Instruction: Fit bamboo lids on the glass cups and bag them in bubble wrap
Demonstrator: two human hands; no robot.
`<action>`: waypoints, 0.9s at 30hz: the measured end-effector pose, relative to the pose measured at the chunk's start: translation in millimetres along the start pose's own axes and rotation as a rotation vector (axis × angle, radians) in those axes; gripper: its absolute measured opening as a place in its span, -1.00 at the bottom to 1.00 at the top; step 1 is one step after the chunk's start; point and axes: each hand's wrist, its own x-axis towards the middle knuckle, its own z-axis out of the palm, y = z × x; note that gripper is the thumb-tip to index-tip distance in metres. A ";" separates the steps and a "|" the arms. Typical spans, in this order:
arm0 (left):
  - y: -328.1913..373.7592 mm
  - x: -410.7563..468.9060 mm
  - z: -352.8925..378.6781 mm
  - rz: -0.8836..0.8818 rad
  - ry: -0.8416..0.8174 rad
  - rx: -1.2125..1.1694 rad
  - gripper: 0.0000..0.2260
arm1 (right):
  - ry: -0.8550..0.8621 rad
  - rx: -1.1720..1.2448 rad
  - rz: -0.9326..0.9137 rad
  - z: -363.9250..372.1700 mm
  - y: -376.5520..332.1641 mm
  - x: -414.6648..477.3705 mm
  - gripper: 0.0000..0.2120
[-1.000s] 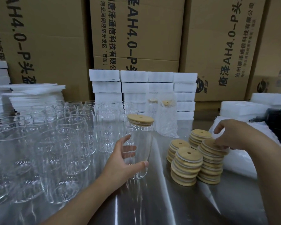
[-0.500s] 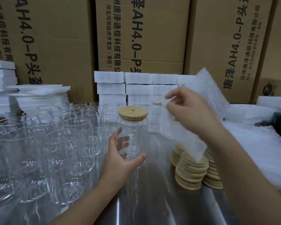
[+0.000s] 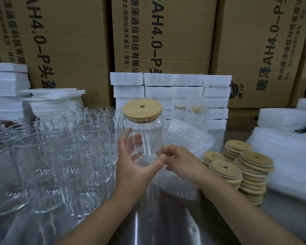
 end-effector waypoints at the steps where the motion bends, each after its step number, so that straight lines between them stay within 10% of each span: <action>1: -0.1 0.3 0.0 0.002 -0.002 -0.002 -0.11 | 0.004 -0.132 -0.035 -2.7 2.3 -3.8 -0.84; 7: -1.0 2.4 0.4 -0.007 -0.008 0.010 -0.22 | -0.039 -0.763 -0.176 0.5 20.7 -24.0 -0.69; 18: 1.8 -2.0 5.7 -0.035 -0.024 -0.095 -0.23 | 0.162 -0.260 -0.097 8.7 23.3 -19.1 -0.80; 27: 5.8 -4.3 4.9 -0.036 -0.010 -0.114 -0.22 | -0.057 -0.632 -0.274 10.4 23.0 -32.9 -0.76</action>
